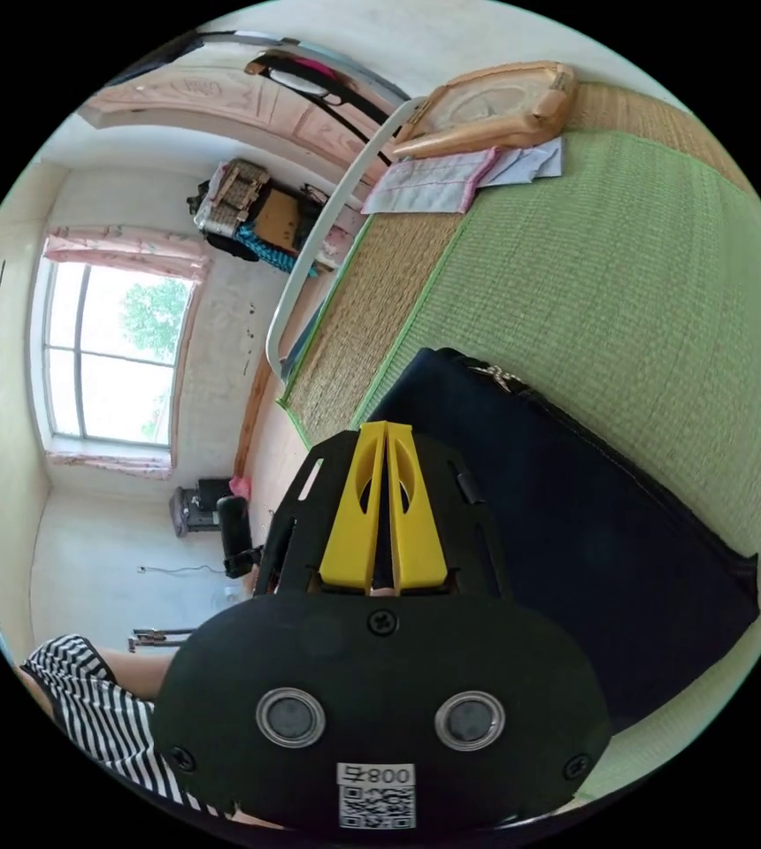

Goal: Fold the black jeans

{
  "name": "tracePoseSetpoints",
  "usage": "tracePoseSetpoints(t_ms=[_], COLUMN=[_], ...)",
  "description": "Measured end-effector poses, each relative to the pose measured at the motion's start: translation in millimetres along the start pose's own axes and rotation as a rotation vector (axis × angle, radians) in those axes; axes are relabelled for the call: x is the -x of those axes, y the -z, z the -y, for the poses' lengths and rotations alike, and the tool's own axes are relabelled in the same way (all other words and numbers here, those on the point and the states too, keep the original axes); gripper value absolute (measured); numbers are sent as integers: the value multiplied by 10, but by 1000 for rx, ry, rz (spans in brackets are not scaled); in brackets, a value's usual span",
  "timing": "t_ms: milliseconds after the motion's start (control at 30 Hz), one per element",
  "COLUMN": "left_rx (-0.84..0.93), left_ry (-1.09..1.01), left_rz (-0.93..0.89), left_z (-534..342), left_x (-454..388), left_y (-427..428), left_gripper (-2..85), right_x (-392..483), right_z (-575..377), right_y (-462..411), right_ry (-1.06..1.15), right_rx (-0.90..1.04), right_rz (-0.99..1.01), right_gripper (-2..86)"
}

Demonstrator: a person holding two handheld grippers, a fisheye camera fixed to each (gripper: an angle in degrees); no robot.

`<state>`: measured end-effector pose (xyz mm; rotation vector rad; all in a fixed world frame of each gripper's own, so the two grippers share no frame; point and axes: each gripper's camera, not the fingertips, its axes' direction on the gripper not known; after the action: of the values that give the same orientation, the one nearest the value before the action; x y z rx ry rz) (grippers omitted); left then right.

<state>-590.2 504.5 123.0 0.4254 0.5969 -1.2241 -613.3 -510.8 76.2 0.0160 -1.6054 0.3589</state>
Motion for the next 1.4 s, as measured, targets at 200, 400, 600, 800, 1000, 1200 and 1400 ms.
tracePoseSetpoints(t_ms=[200,400,600,800,1000,1200,1400], left_rx=[-16,115,116,142,163,214,240], left_ry=[-193,-276,-335,-336,-392,-393,-393], left_rz=[100,341,423,412,415,387,401], left_z=[-13,249,182,207,152,194,146], left_x=[-480,-585,-693,-740,-816,-827,-836], left_y=[78,-349,-478,-549,-638,-744,-869], left_gripper=[3,0,0,0,0,0,0], right_x=[393,715,1127,1083,1266,1265,1360], right_z=[207,170,199,191,-77,-318,-1142], right_y=[-507,-722,-584,-638,-427,-282,240], right_ry=[63,102,184,129,158,121,218], right_rx=[95,139,71,107,61,73,63], right_rz=[-122,-163,-250,-217,-288,-266,-252], right_gripper=[0,1,1,0,0,0,1])
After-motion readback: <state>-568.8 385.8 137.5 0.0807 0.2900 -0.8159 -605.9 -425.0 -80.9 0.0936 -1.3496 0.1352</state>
